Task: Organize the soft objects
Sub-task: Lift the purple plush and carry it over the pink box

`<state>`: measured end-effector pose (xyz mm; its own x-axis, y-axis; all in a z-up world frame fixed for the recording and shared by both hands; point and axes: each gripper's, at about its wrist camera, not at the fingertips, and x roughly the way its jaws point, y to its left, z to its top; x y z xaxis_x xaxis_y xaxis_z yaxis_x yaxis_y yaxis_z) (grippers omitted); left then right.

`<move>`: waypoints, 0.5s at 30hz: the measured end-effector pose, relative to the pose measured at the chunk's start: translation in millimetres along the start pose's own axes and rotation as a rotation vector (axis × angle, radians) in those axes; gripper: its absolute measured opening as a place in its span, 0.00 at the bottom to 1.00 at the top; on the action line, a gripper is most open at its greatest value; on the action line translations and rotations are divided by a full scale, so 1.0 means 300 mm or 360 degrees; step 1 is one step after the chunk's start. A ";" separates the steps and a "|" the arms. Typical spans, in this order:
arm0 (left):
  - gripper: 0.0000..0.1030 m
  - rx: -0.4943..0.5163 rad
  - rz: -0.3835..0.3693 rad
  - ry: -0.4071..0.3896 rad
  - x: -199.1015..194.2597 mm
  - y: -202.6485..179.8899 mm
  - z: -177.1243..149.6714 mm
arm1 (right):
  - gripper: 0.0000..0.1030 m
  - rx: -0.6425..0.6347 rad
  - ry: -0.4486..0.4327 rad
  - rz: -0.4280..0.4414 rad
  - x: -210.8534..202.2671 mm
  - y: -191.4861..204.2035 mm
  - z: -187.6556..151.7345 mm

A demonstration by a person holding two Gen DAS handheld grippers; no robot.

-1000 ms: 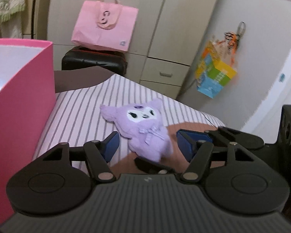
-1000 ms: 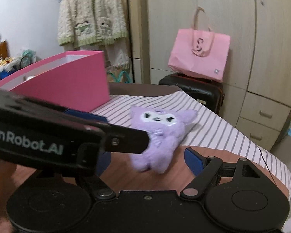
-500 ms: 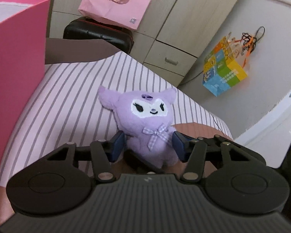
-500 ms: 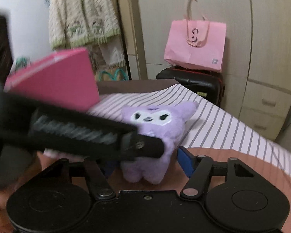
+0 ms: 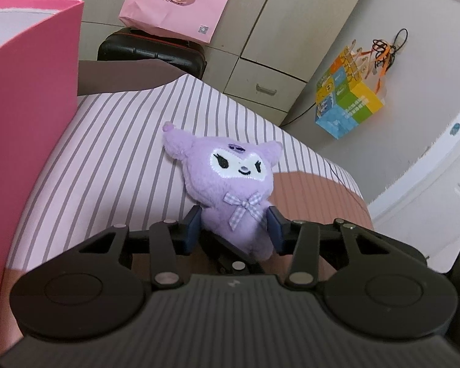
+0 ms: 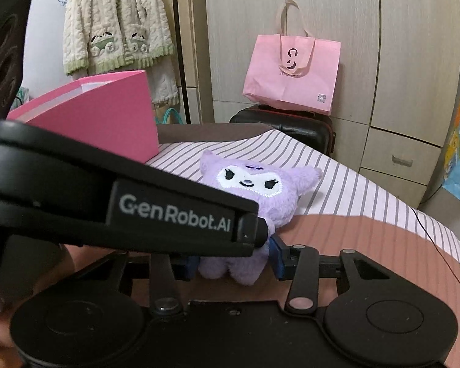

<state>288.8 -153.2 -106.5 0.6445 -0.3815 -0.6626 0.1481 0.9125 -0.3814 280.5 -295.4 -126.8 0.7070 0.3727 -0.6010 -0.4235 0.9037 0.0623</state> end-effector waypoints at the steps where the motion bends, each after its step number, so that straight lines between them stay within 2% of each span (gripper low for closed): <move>1: 0.42 0.0009 0.0005 0.0003 -0.009 -0.004 -0.007 | 0.48 0.0007 0.0004 0.0001 -0.007 0.007 -0.005; 7: 0.42 0.0050 -0.0010 0.0015 -0.077 -0.013 -0.041 | 0.48 0.0072 0.0017 -0.0003 -0.062 0.043 -0.027; 15: 0.42 0.0114 -0.0034 -0.0022 -0.179 -0.026 -0.090 | 0.48 0.0055 -0.0007 -0.0037 -0.152 0.115 -0.049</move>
<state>232.9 -143.9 -85.3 0.6508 -0.3991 -0.6458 0.2149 0.9127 -0.3476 225.3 -284.4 -109.1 0.7189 0.3524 -0.5991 -0.3873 0.9188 0.0757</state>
